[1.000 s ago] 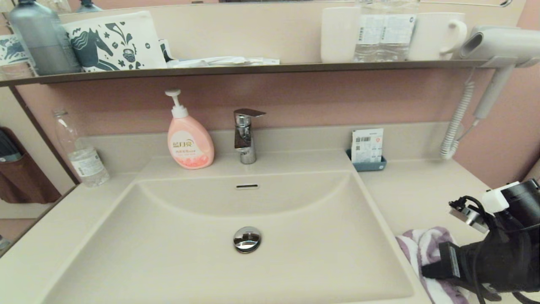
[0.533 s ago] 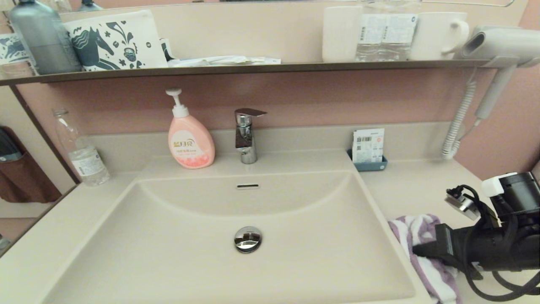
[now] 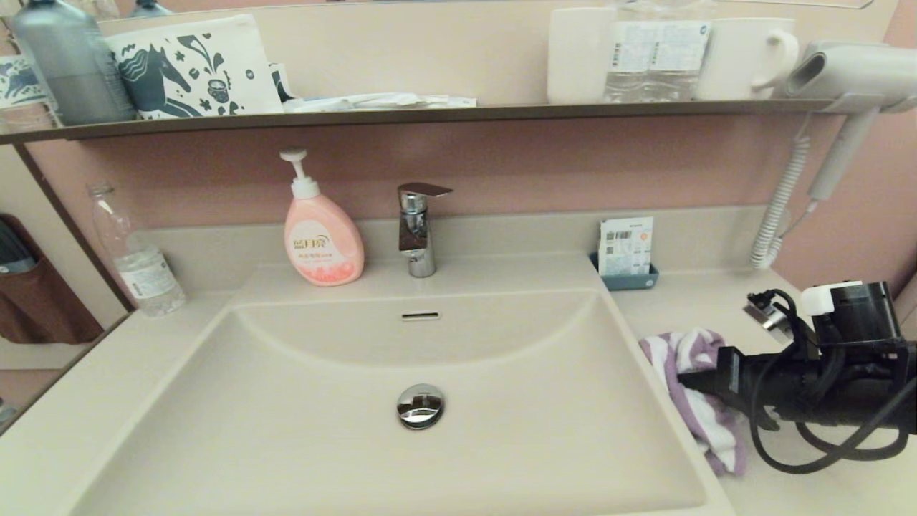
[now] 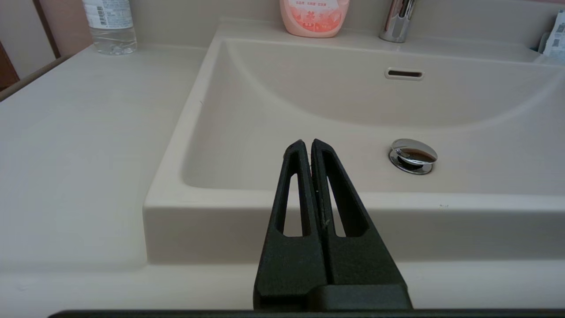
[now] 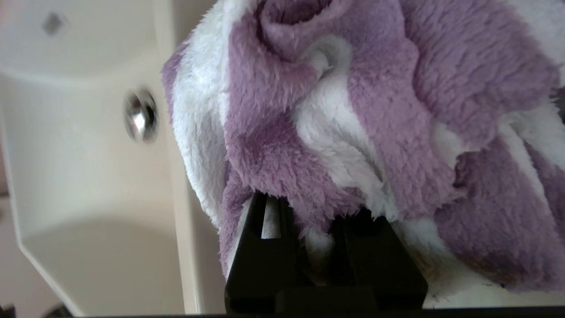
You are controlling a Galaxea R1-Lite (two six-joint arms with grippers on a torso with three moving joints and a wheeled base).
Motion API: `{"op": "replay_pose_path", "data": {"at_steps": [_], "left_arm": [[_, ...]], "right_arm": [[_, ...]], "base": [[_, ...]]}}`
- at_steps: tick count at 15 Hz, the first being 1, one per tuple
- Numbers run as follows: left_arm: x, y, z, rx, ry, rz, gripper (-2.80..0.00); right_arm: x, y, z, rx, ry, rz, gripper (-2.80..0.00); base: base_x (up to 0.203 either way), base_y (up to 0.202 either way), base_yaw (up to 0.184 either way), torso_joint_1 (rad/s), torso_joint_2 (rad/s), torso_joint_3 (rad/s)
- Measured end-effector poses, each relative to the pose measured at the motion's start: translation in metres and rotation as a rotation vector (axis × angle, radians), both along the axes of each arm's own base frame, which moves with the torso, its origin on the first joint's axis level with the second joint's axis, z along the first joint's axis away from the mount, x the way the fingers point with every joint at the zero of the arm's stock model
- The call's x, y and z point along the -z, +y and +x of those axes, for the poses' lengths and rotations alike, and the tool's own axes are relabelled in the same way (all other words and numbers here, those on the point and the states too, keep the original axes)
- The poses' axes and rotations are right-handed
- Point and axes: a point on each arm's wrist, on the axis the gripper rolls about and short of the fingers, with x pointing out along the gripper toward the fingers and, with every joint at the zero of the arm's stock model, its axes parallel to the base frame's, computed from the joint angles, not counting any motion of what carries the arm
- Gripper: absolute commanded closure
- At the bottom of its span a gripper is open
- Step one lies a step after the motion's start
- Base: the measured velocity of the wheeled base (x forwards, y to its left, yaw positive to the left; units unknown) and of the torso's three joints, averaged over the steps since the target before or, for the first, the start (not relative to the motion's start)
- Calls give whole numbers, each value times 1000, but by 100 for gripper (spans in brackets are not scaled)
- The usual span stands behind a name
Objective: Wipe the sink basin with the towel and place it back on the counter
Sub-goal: Wipe the sink
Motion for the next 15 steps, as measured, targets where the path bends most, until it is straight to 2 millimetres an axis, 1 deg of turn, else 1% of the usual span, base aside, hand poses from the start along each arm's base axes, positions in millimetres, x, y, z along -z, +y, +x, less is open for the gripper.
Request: {"op": "replay_pose_path", "data": {"at_steps": [3, 5, 7, 9, 11, 15], "left_arm": [[0, 0, 0, 0, 0, 0, 0], [0, 0, 0, 0, 0, 0, 0], [0, 0, 0, 0, 0, 0, 0], [0, 0, 0, 0, 0, 0, 0], [0, 0, 0, 0, 0, 0, 0], [0, 0, 0, 0, 0, 0, 0]], "right_arm": [[3, 4, 22, 23, -120, 43, 0], [1, 6, 39, 49, -193, 52, 0], [-1, 7, 54, 83, -223, 46, 0], [-6, 8, 62, 98, -239, 58, 0], [-8, 11, 62, 95, -220, 63, 0], [-13, 12, 40, 68, -32, 19, 0]], "base": [[0, 0, 0, 0, 0, 0], [0, 0, 0, 0, 0, 0], [0, 0, 0, 0, 0, 0], [0, 0, 0, 0, 0, 0], [0, 0, 0, 0, 0, 0], [0, 0, 0, 0, 0, 0]]}}
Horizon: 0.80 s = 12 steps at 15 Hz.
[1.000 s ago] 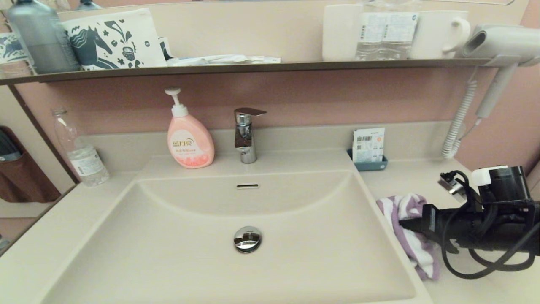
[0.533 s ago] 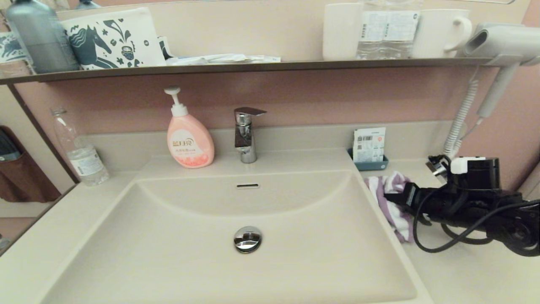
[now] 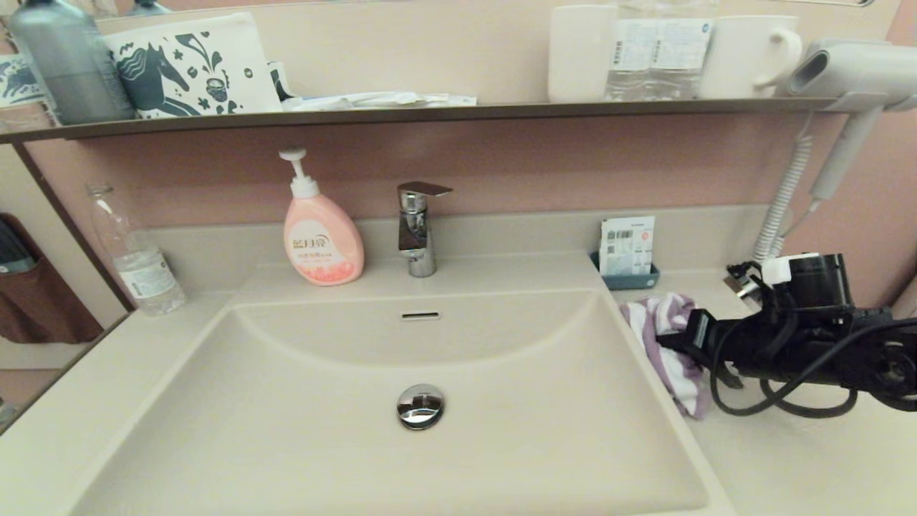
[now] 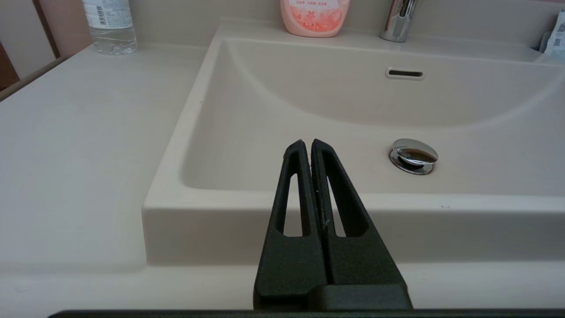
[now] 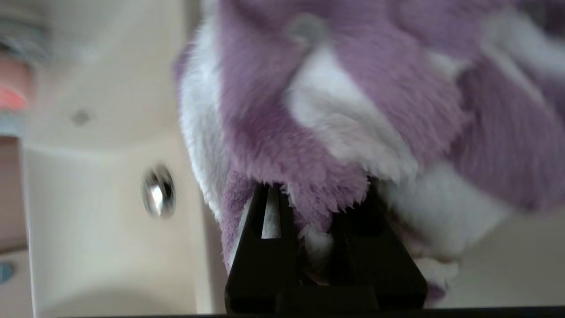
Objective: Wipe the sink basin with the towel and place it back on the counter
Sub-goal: Wipe the sink
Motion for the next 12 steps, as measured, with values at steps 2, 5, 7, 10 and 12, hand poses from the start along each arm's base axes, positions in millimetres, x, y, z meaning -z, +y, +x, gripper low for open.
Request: {"op": "replay_pose_path", "data": {"at_steps": [2, 5, 7, 10, 12], "left_arm": [[0, 0, 0, 0, 0, 0, 0], [0, 0, 0, 0, 0, 0, 0], [0, 0, 0, 0, 0, 0, 0], [0, 0, 0, 0, 1, 0, 0], [0, 0, 0, 0, 1, 0, 0]], "right_arm": [[1, -2, -14, -38, 142, -59, 0], [8, -5, -41, -87, 383, -108, 0], [15, -3, -60, -115, 472, -107, 0], [14, 7, -82, -179, 513, -79, 0], [13, 17, -93, -217, 520, -83, 0]], "base": [[0, 0, 0, 0, 0, 0], [0, 0, 0, 0, 0, 0], [0, 0, 0, 0, 0, 0], [0, 0, 0, 0, 0, 0], [0, 0, 0, 0, 0, 0]]}}
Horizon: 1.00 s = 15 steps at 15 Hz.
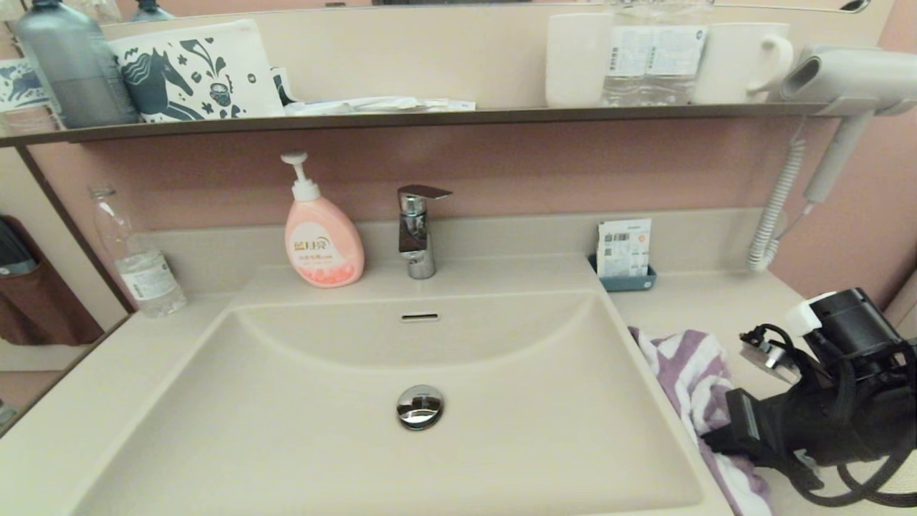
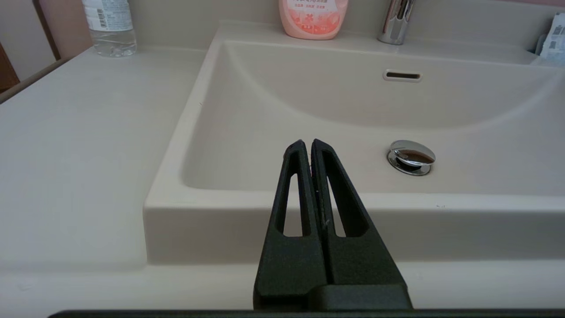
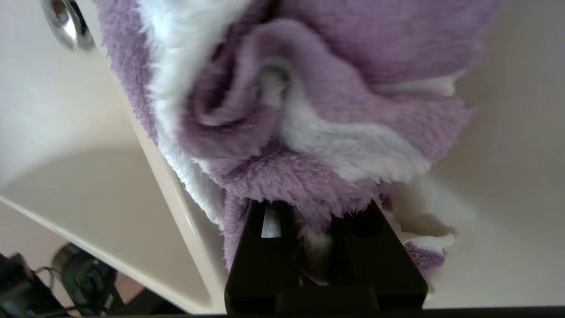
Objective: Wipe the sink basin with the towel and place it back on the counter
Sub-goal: Wipe the sink
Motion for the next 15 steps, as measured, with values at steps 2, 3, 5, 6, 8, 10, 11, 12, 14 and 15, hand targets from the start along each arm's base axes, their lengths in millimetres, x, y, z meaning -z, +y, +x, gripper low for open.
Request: {"op": "replay_pose_path", "data": {"at_steps": [2, 3, 5, 6, 8, 10, 11, 12, 14, 15], "left_arm": [[0, 0, 0, 0, -1, 0, 0], [0, 0, 0, 0, 0, 0, 0], [0, 0, 0, -1, -1, 0, 0], [0, 0, 0, 0, 0, 0, 0], [0, 0, 0, 0, 0, 0, 0], [0, 0, 0, 0, 0, 0, 0], [0, 0, 0, -1, -1, 0, 0], [0, 0, 0, 0, -1, 0, 0], [0, 0, 0, 0, 0, 0, 0], [0, 0, 0, 0, 0, 0, 0]], "right_arm": [[-2, 12, -7, -58, -3, -5, 0], [-3, 16, -10, -74, -1, -7, 0], [-3, 19, -14, -89, 13, -14, 0], [-4, 20, -15, -88, 17, -26, 0], [-5, 17, -17, -57, -2, -99, 0], [-7, 5, -17, 1, -3, -147, 0], [-9, -2, -20, 27, 10, -172, 0], [-10, -10, -23, 46, 21, -201, 0], [-10, -26, -26, 92, 27, -256, 0], [-10, -35, -27, 125, 29, -278, 0]], "base": [[0, 0, 0, 0, 0, 0], [0, 0, 0, 0, 0, 0], [0, 0, 0, 0, 0, 0], [0, 0, 0, 0, 0, 0], [0, 0, 0, 0, 0, 0], [0, 0, 0, 0, 0, 0], [0, 0, 0, 0, 0, 0], [0, 0, 0, 0, 0, 0], [0, 0, 0, 0, 0, 0], [0, 0, 0, 0, 0, 0]]}}
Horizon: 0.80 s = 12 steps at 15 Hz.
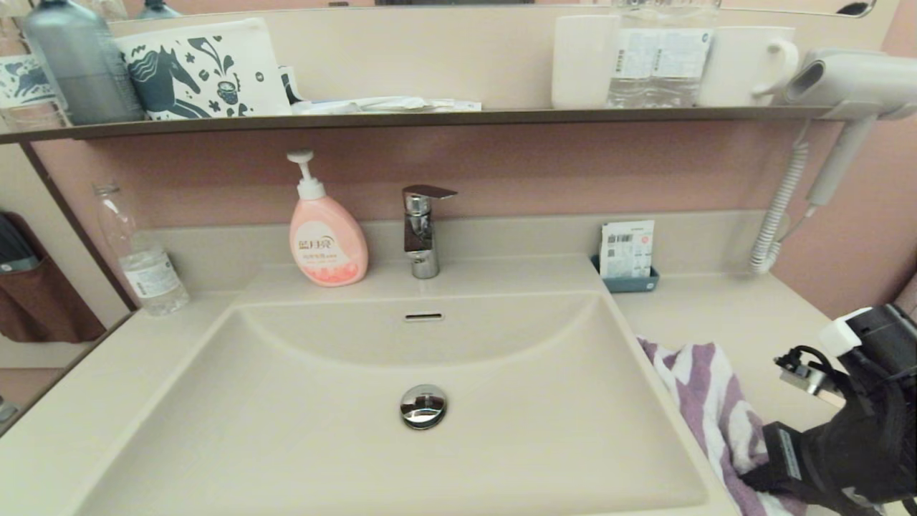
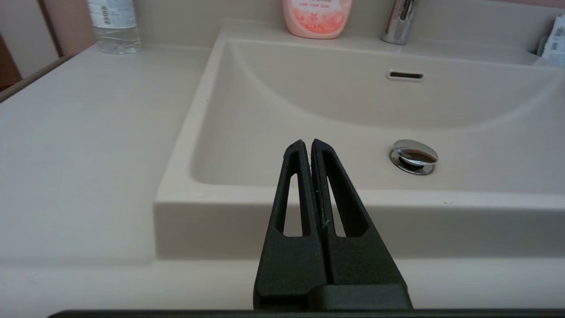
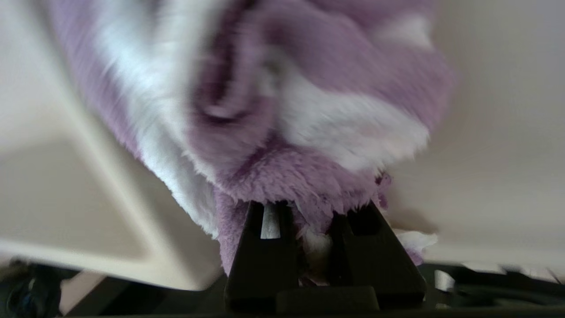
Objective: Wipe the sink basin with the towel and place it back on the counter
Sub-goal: Wipe the sink
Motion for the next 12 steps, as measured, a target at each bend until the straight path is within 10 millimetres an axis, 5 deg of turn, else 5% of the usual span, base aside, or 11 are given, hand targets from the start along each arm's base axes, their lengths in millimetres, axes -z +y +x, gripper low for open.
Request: {"op": "replay_pose_path", "data": {"at_steps": [12], "left_arm": [[0, 0, 0, 0, 0, 0, 0]], "right_arm": [[5, -89, -8, 300, -66, -166, 0]], "base": [[0, 0, 0, 0, 0, 0]]}}
